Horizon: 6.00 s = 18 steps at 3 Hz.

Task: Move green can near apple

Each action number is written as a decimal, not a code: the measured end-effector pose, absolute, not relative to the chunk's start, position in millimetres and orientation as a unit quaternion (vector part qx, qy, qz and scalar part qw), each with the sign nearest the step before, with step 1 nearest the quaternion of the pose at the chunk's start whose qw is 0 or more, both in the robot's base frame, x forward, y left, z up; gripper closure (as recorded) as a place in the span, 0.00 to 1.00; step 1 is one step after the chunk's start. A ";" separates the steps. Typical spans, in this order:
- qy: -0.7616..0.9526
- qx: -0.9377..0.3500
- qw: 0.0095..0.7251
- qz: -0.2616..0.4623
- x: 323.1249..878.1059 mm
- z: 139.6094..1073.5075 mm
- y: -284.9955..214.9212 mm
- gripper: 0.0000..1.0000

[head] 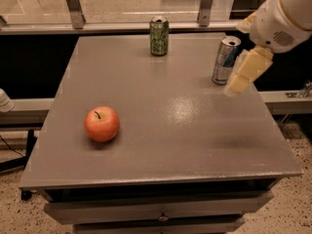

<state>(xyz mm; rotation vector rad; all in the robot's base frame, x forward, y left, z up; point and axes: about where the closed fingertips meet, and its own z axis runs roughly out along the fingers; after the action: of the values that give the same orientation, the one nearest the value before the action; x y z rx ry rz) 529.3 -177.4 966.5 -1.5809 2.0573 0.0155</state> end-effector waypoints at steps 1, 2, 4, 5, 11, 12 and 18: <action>0.749 -0.572 0.333 0.028 582.0 973.2 -149.0 0.00; 0.747 -0.549 0.373 0.042 624.3 972.4 -125.5 0.00; 0.760 -0.512 0.397 0.058 665.3 962.6 -97.6 0.00; 0.761 -0.492 0.415 0.074 675.4 951.0 -88.8 0.00; 0.763 -0.394 0.497 0.126 826.4 883.4 -12.0 0.43; 0.758 -0.380 0.508 0.150 811.7 893.7 -10.9 0.65; 0.657 -0.533 0.440 0.302 574.8 903.5 48.5 1.00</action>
Offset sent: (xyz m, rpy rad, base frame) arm 0.1530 0.0788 0.0065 0.3126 -0.1844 -0.0678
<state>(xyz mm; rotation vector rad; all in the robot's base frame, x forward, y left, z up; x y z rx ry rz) 574.8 48.5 903.5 -1.3227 1.6310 0.7495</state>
